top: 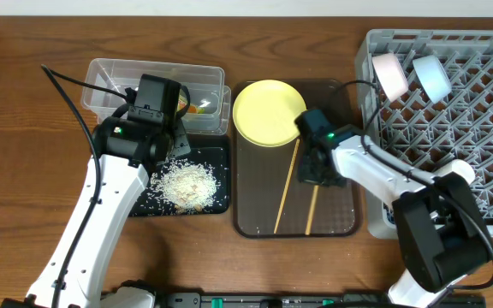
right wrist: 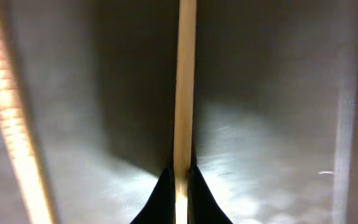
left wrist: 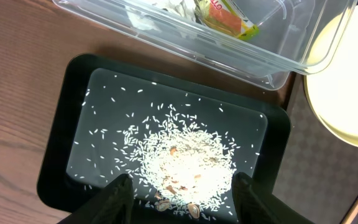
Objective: Sort waste into correct bins and load items into the dishwasher rack
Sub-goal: 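Reach the right gripper to a wooden chopstick on the brown tray and grasp, then place the chopstick upright into the rack with the right gripper, then reach the right gripper to the second chopstick and grasp it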
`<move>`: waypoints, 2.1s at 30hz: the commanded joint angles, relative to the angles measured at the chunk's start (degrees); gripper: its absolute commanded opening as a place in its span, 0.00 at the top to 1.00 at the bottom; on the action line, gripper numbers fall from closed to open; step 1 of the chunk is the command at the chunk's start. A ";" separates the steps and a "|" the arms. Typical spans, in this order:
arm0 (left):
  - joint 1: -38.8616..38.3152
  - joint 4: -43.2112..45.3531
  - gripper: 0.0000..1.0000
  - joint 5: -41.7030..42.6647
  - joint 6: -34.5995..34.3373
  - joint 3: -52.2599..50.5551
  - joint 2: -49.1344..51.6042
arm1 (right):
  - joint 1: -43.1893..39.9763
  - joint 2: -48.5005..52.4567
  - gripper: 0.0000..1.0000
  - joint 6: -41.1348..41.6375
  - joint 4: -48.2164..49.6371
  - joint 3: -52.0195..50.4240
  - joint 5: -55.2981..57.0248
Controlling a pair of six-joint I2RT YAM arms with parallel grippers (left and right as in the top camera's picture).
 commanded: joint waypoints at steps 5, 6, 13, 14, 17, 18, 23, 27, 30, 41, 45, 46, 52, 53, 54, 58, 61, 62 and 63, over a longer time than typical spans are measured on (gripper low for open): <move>0.09 -0.11 0.46 -0.46 -0.37 0.31 -0.11 | -8.33 -8.39 0.99 -18.18 -4.22 8.02 3.06; 0.09 -0.11 0.46 -0.46 -0.35 0.31 -0.11 | -9.42 -9.40 0.99 -19.80 -5.14 9.20 3.06; 0.09 -0.09 0.46 -0.48 -0.37 0.31 -0.11 | -18.69 -14.60 0.99 -30.71 -7.10 12.11 2.80; 0.09 -0.09 0.46 -0.48 -0.37 0.31 -0.11 | -19.96 -14.60 0.99 -32.46 -7.28 12.11 2.21; 0.09 -0.09 0.46 -0.46 -0.37 0.31 -0.11 | -23.50 -13.75 0.99 -36.04 -8.00 11.96 1.53; 0.09 -0.09 0.46 -0.46 -0.35 0.31 -0.11 | -24.57 -13.35 0.99 -36.37 -8.11 11.80 1.51; 0.09 -0.09 0.46 -0.46 -0.37 0.31 -0.11 | -26.95 -11.54 0.99 -36.72 -7.54 11.15 0.48; 0.09 -0.09 0.46 -0.46 -0.37 0.31 -0.11 | -26.80 -11.19 0.72 -36.70 -5.38 11.19 0.46; 0.09 -0.09 0.46 -0.46 -0.35 0.31 -0.11 | -26.38 -12.22 0.62 -36.68 -3.82 12.15 -0.57; 0.09 -0.09 0.46 -0.46 -0.37 0.31 -0.11 | -14.32 -13.81 0.51 -30.36 0.44 12.96 -15.50; 0.09 -0.09 0.46 -0.46 -0.37 0.31 -0.11 | -7.08 -11.17 0.50 -27.52 0.44 11.54 -12.68; 0.09 -0.09 0.46 -0.48 -0.37 0.31 -0.11 | -5.25 -10.21 0.50 -26.16 0.44 11.02 -11.34; 0.09 -0.09 0.46 -0.46 -0.37 0.31 -0.11 | 3.21 -3.10 0.50 -17.64 -0.28 9.18 -7.76; 0.09 -0.09 0.46 -0.48 -0.37 0.31 -0.11 | 4.28 -1.68 0.51 -15.89 -0.52 9.18 -7.17; 0.09 -0.09 0.46 -0.46 -0.37 0.31 -0.11 | 5.09 -0.48 0.51 -14.12 -0.79 9.16 -6.60; 0.09 -0.09 0.46 -0.46 -0.35 0.31 -0.11 | 7.34 3.80 0.51 -8.17 -1.64 9.18 -5.11; 0.09 -0.11 0.46 -0.48 -0.37 0.31 -0.11 | 7.74 5.81 0.53 -4.48 -2.91 9.16 -3.78; 0.09 -0.11 0.46 -0.46 -0.35 0.31 -0.11 | 7.72 6.19 0.55 -4.44 -3.04 9.16 -3.76; 0.09 -0.11 0.46 -0.46 -0.37 0.31 -0.11 | 7.72 6.64 0.57 -4.44 -3.10 9.16 -3.76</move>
